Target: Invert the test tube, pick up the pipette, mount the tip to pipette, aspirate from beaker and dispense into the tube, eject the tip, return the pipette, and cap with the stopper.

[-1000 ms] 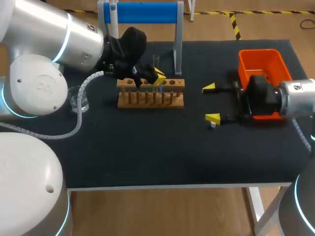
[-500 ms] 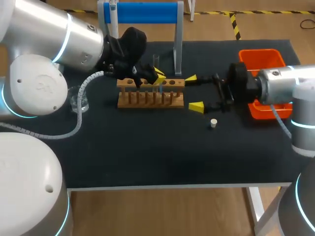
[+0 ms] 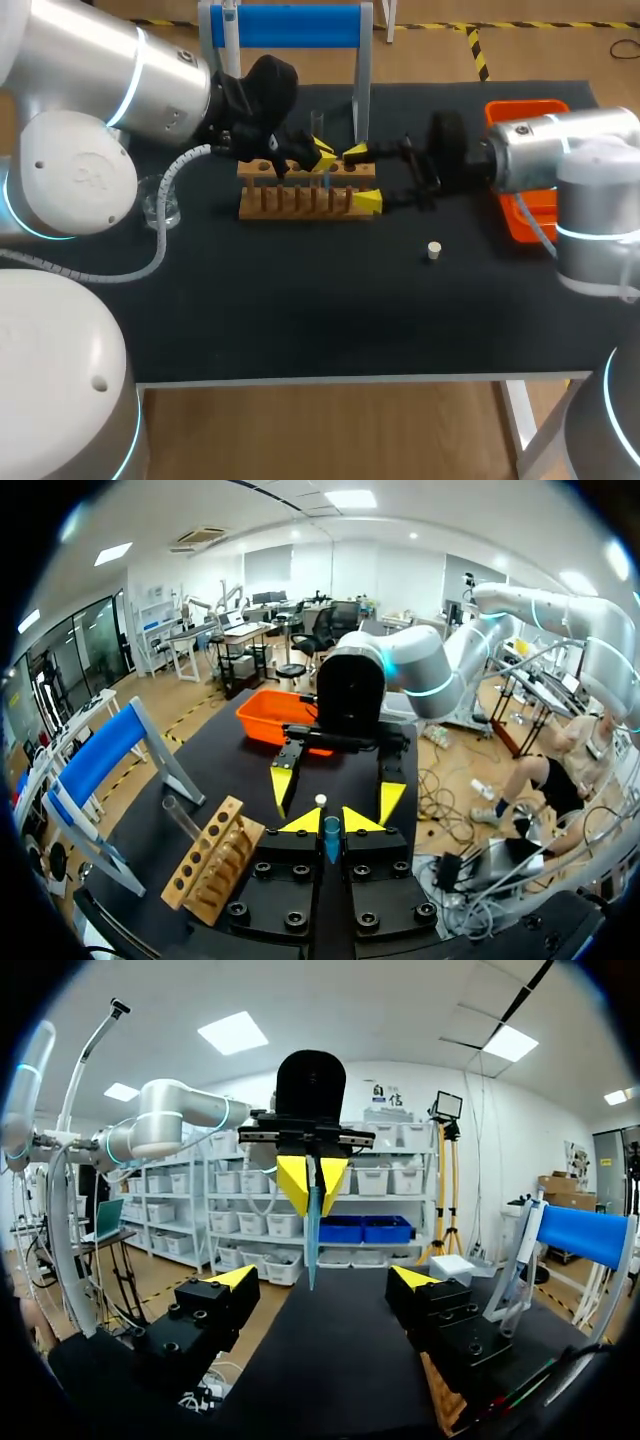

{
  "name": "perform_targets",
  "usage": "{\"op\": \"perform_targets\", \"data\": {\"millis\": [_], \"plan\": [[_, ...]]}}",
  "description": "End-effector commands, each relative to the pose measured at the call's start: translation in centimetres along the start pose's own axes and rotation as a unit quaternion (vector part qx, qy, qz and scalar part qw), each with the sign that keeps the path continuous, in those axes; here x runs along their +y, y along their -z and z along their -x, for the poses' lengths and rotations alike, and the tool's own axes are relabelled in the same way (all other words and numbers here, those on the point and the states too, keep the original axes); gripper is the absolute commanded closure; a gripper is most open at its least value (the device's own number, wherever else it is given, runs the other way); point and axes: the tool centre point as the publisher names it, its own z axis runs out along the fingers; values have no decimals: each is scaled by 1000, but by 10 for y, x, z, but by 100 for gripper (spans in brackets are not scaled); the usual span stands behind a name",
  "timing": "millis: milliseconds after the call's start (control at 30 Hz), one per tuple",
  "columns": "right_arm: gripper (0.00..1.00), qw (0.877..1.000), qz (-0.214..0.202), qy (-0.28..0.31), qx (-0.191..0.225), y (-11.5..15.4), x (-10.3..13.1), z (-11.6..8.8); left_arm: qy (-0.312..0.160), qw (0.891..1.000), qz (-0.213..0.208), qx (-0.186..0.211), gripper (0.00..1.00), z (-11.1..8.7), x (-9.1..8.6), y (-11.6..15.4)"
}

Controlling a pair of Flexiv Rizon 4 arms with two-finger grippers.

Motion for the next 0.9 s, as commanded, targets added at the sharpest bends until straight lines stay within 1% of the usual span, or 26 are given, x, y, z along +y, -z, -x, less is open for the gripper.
{"op": "perform_targets", "data": {"millis": [33,500,900], "plan": [[17,1000,-2,0,4,-8,2,4,1,1000,4,0,100,0,-1,0],[24,1000,-3,-2,15,-27,9,2,1,1000,4,0,100,0,-1,0],[31,1000,4,-8,20,-35,11,5,1,1000,4,0,100,0,-1,0]]}}
